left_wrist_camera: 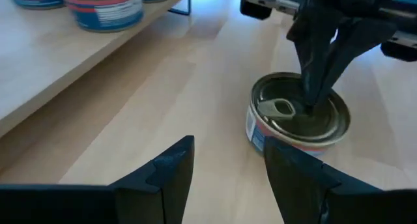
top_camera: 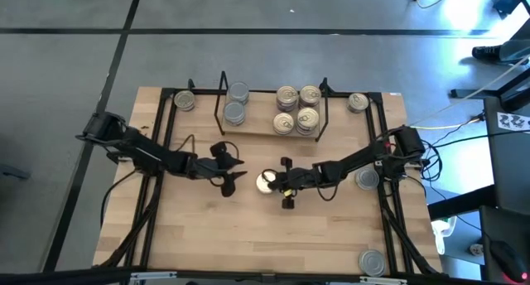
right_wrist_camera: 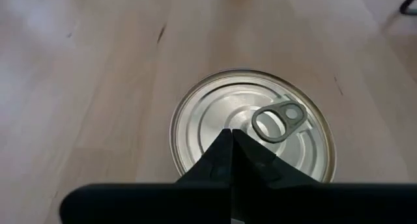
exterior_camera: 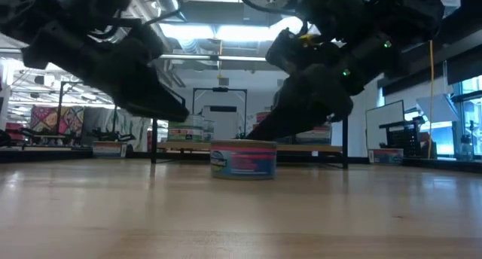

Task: Stack canned seafood by type on shelf
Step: Stack the blue pink tuna can on top of the other blue pink tuna can on the shelf

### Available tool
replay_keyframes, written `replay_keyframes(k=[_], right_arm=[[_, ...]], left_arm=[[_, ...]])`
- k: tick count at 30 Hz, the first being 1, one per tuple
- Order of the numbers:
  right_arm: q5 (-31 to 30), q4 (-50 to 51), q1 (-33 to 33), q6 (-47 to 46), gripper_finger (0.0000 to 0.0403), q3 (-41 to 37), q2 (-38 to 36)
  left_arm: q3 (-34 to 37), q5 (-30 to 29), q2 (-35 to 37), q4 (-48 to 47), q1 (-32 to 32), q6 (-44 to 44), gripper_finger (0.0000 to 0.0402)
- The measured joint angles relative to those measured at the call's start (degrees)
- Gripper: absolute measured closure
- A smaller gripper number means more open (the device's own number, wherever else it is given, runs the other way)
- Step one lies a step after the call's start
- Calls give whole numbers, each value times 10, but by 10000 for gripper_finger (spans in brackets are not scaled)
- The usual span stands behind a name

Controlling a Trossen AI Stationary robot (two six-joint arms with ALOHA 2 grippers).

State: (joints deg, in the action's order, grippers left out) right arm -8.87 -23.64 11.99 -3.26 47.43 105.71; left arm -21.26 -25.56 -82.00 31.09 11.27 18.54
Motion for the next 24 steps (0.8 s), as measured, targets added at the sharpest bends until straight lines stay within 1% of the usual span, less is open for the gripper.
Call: replay_keyframes(k=[3,6,10,13,15,19,24], right_arm=[[0,32,4,35,391,1,-26],[-13,84,17,37,391,3,-79],[-32,161,36,37,391,2,-150],[-35,167,43,37,391,0,-184],[-36,175,42,37,391,-1,-193],[-40,176,41,37,391,-1,-193],[-41,169,41,36,391,1,-188]], left_arm=[[-38,0,-38,0,0,-5,218],[-68,4,-61,0,5,-16,218],[-99,52,-87,7,9,-39,218],[-109,92,-113,36,8,-46,218],[-118,100,-133,49,9,-51,218],[-131,101,-165,45,6,-52,218],[-139,100,-186,43,6,-62,218]])
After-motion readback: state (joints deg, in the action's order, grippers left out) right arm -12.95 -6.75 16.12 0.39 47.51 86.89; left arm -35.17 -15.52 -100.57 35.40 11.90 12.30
